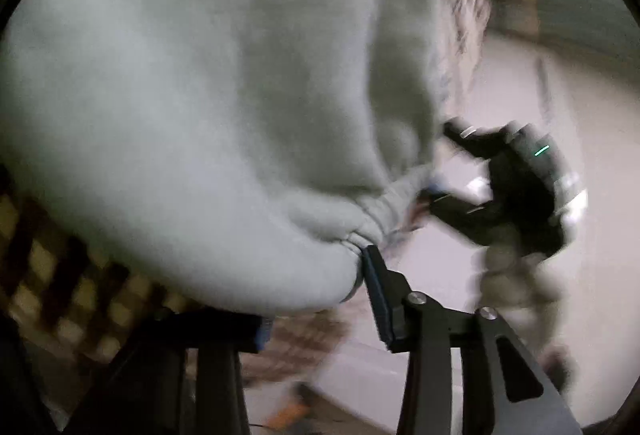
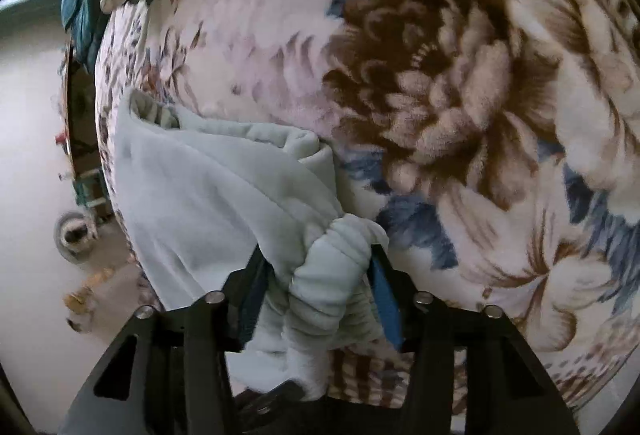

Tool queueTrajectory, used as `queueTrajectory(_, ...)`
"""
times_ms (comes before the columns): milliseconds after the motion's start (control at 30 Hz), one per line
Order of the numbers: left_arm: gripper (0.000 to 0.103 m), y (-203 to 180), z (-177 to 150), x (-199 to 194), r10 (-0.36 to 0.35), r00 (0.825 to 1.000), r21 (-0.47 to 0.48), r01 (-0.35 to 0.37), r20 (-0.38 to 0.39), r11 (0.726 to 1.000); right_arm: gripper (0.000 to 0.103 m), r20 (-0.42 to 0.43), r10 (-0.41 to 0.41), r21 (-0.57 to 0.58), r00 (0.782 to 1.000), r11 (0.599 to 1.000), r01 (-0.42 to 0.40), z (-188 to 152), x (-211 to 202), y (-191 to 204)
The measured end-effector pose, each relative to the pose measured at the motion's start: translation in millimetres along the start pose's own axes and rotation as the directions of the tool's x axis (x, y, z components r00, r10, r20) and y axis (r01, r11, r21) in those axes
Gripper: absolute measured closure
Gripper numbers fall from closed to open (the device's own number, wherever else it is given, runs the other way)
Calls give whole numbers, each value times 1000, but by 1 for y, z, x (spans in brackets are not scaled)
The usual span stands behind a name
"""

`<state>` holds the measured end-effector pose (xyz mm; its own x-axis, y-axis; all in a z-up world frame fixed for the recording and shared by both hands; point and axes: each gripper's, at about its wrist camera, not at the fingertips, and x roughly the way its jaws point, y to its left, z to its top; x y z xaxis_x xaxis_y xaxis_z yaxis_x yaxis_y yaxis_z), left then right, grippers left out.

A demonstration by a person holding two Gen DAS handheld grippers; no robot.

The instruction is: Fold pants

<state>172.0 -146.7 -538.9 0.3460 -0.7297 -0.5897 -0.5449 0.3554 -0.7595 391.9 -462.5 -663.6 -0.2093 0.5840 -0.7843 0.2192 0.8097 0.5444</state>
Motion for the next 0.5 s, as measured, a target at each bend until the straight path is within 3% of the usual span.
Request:
queueTrajectory(33,54,3,0,-4,-20,1000,-18,20,15,1000,41,-7,0,-5,1000,1000,0,3,3,2)
queueTrajectory(167,55,10,13,10,-3,999,-99,6,33,995,39,-39,27,30,999,999,-26,4,12,0)
queueTrajectory(200,59,14,14,16,23,999,-106,-19,35,994,45,-45,20,39,999,999,-19,4,17,-1)
queueTrajectory(267,73,15,12,23,67,997,-78,-64,33,995,56,-26,31,80,999,996,-28,3,18,-4)
queueTrajectory(367,75,12,9,33,124,992,12,-124,21,992,60,15,16,130,1000,991,-18,6,14,-9)
queueTrajectory(500,74,15,8,44,148,989,55,-147,-12,988,61,42,33,198,999,979,-41,12,15,-20)
